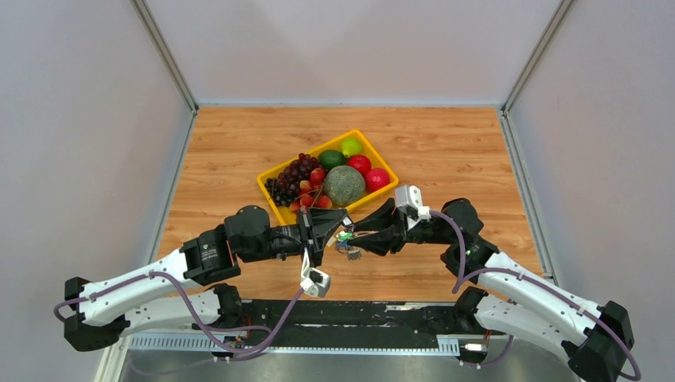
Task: Remove the keys from the keyring
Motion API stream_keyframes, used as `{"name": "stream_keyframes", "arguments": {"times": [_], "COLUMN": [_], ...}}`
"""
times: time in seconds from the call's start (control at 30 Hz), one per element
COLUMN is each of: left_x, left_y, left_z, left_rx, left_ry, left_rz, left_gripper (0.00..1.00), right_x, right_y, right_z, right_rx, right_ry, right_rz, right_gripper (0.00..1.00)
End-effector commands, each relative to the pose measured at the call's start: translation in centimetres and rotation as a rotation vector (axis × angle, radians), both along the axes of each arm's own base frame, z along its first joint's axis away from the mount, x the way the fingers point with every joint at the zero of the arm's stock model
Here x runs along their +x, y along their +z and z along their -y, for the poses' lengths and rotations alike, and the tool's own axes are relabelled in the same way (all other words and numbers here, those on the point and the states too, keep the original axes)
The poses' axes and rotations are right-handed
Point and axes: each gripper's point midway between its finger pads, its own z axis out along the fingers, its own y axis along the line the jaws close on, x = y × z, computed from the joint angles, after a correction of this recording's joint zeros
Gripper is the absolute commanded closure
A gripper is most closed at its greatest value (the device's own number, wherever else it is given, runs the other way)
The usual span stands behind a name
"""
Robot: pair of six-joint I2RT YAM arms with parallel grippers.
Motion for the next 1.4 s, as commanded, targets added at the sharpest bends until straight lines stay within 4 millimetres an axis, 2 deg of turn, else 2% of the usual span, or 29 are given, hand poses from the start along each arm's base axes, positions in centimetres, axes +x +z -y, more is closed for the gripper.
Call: {"name": "stream_keyframes", "arguments": {"times": [0.0, 1.2, 1.37], "left_x": [-0.7, -1.0, -1.0], "left_y": [3.0, 3.6, 3.6], "left_z": [-0.1, -0.4, -0.4], "left_rx": [-0.075, -0.093, -0.092], "left_ry": [-0.033, -0.041, -0.04], "left_rz": [0.024, 0.031, 0.031], "left_gripper": [1.0, 1.0, 1.0], "right_x": [-0.5, -0.3, -0.3], "right_y": [2.4, 0.0, 0.2], "right_z": [0.2, -0.2, -0.2], "right_rx": [0.053, 0.022, 0.027], "right_ry": [0.02, 0.029, 0.028], "right_rz": [0.075, 0.037, 0.038], "right_gripper": [0.62, 0.68, 0.73]}}
